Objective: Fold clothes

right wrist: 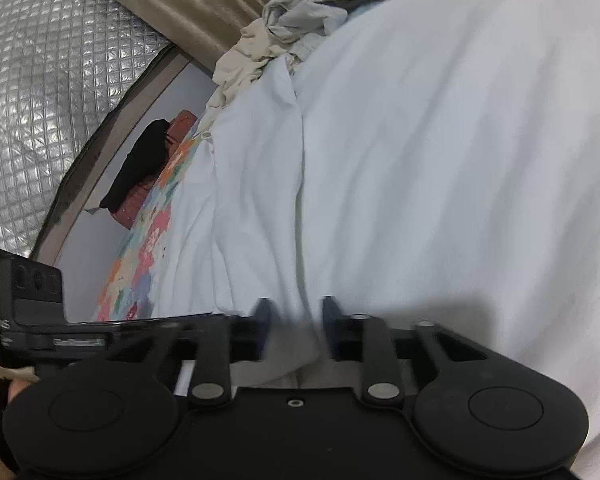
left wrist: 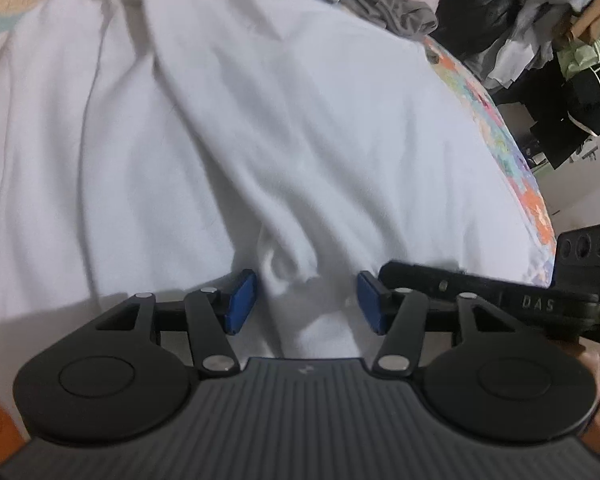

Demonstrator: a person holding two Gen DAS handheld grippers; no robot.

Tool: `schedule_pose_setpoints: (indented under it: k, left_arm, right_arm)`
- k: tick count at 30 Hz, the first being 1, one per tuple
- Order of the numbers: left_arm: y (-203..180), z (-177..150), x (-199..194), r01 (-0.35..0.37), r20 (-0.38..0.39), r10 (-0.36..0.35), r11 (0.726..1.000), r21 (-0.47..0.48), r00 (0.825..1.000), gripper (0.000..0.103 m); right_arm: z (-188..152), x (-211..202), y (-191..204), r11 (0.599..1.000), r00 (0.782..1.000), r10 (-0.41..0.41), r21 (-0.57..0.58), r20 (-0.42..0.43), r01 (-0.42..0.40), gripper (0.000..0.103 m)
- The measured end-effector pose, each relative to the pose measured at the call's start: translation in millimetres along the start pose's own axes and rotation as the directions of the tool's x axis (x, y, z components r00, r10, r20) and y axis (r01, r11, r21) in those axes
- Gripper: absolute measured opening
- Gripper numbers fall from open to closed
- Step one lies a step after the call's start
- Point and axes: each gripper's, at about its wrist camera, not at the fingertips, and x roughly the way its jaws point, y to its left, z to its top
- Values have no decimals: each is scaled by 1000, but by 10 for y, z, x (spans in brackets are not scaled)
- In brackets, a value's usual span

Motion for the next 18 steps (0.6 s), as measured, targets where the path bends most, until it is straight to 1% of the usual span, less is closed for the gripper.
schedule_pose_setpoints:
  k: [1,2,3,4,5,6,7,8,9,10,11,12,13,14,15,16,17,18]
  left_arm:
    - [-40,4,-41,-1,18,1,1000,22,1000,3]
    - [-75,10,-137,5,58,-7,999,38,998,2]
    - [-107,17,-270,16,113,-21,999,50,993,3]
    - [-131,26,-434,33,174,-43,998,60,984,3]
    - [-150,36,-618,56,240,-71,996,70,968,3]
    - [-146,45,-790,87,293,-104,994,69,950,3]
    - [-115,55,-913,127,321,-136,991,47,937,3]
    - [-63,57,-975,164,321,-157,987,7,934,3]
    - [-15,46,-977,185,303,-168,982,-30,938,3]
    - [28,23,-931,185,271,-163,981,-61,949,3]
    - [78,-10,-827,146,209,-123,984,-100,970,3]
    - [132,-48,-695,84,128,-66,986,-141,990,3]
    - [183,-82,-585,37,68,-26,985,-170,997,3]
    - [234,-114,-489,1,22,3,981,-192,1000,3]
    - [284,-146,-393,-36,-24,31,977,-212,999,3]
    - [334,-179,-298,-74,-71,59,970,-230,996,3]
    - [341,-177,-276,-83,-85,65,969,-231,994,3]
    - [310,-149,-306,-74,-72,60,973,-218,996,4]
  right_arm:
    - [-13,17,6,1000,1000,5,-5,3,-5,35]
    - [-14,9,36,1000,1000,10,-24,10,-10,31]
    - [-12,-3,70,999,1000,15,-45,17,-14,14]
    - [19,-16,127,998,999,33,-60,31,-31,9]
    - [63,-54,176,996,996,68,-56,51,-65,9]
    - [114,-101,213,993,990,118,-33,71,-116,9]
    - [165,-150,248,986,981,169,-8,93,-169,9]
    - [215,-194,273,971,967,233,26,103,-237,9]
    - [257,-221,290,954,952,289,55,96,-295,9]
    - [279,-208,311,949,951,305,61,52,-308,9]
    - [299,-189,333,947,949,315,64,4,-315,9]
    - [277,-145,390,978,977,209,-10,-38,-209,9]
    - [250,-97,451,991,994,81,-98,-68,-88,9]
    - [223,-49,513,982,995,-50,-188,-87,33,9]
    - [179,36,561,953,981,-164,-274,-104,130,9]
    - [153,102,581,933,969,-217,-319,-121,169,9]
    - [130,164,596,912,955,-262,-359,-136,199,9]
    - [119,182,604,910,955,-264,-364,-135,200,9]
